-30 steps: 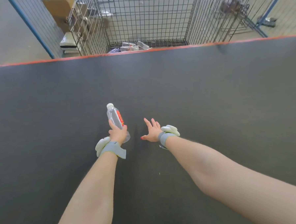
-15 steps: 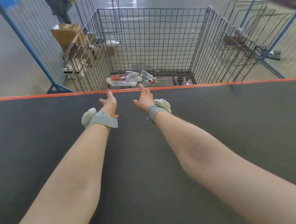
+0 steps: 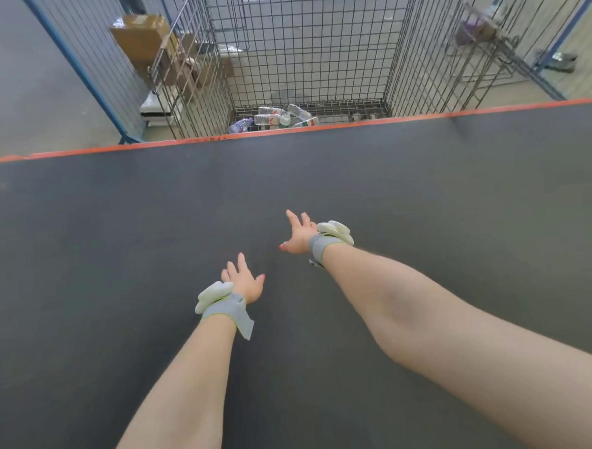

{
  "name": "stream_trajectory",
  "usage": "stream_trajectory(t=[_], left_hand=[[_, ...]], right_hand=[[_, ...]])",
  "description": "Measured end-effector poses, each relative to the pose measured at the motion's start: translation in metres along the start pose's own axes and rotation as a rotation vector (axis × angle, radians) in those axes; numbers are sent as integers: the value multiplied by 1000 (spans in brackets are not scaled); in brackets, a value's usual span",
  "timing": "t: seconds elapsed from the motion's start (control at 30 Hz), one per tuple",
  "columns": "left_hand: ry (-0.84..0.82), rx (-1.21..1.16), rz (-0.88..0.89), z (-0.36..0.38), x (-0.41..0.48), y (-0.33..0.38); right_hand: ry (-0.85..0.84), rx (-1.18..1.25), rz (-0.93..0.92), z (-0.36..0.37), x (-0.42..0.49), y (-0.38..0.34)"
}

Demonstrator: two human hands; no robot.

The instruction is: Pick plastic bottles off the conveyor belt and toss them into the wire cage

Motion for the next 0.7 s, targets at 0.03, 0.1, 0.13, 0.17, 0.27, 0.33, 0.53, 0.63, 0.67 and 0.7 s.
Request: stream_trajectory(t=[0.03,0.1,0.13,0.17,0.27,0.33,0.53,0.63,0.67,0.7], left_hand=[[-6,18,4,9,-11,-7],[-19,42,11,25,-30,-22],[-25,55,16,33,-38,-28],[-27,70,21,41,-46,-33],[-28,129,29,69,-69,-52],[-31,166,33,88,-84,-64],[-43,233,54,123,-117,-89],[-18,273,48,127,-128,-99],[10,305,36,124,-131,-104],[47,350,16,120,-134,-111]], right_hand=[[-6,-4,2,8,-12,2],[-23,-4,9,26,-36,10],[-31,5,17,35,-49,15],[-37,8,23,45,-61,20],[-62,-11,25,78,-96,36],[-92,-23,32,104,-119,48],[-139,-8,77,151,-163,69],[-124,-27,73,156,-172,67],[-118,-34,69,156,-174,65],[-115,-38,62,156,-176,62]])
Point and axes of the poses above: each hand's wrist, its own x-axis towards the middle knuckle, its own z-axis out of the palm, y = z × x, the point moved 8 cm from there along x, towards the middle knuckle, and after that the axes turned 8 degrees about -z, right-handed, at the moved point
